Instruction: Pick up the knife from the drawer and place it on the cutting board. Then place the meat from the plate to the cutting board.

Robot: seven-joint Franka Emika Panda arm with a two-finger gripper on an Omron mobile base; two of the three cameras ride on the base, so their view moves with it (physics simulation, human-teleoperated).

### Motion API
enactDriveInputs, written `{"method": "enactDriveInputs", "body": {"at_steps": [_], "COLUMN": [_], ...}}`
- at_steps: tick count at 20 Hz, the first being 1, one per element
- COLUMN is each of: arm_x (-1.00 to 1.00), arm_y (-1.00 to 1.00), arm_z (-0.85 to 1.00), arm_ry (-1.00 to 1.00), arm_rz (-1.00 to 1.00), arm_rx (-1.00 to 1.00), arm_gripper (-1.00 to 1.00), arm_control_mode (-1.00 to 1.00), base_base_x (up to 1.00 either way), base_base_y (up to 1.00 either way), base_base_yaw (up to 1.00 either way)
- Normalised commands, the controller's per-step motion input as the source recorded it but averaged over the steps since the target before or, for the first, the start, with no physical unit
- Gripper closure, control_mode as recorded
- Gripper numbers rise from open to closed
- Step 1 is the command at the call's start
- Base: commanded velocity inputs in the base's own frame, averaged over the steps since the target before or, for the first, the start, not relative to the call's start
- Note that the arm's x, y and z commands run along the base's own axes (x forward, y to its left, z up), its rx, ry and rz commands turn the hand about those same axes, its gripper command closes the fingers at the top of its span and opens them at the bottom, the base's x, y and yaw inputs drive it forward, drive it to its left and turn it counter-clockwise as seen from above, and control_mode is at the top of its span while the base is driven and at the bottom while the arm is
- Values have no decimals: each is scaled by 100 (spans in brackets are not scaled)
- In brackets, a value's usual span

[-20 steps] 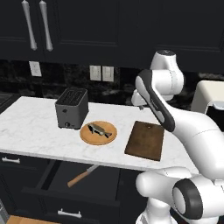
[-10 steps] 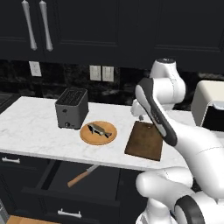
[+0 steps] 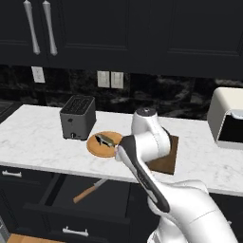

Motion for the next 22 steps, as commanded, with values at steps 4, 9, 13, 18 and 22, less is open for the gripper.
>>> {"method": "enactDriveInputs", "body": {"at_steps": [4,9,13,18,22], "arm_x": [0,10,22,28,21], "arm_y": [86,66,54,64,55], "arm_z": [-81,-76,-63,-32,-26], "arm_ry": [9,11,4,0,7], "arm_rz": [-12,-13,-10,-1,0], "arm_rx": [2,2,5,-1,-6], "arm_gripper": [-100,-100,-100,-100,-100], "arm_control_mode": [-100,-100,-100,-100,-100], "base_base_x": [0,0,0,0,0], "base_base_y": [0,0,0,0,0], "base_base_yaw": [0,0,0,0,0]}}
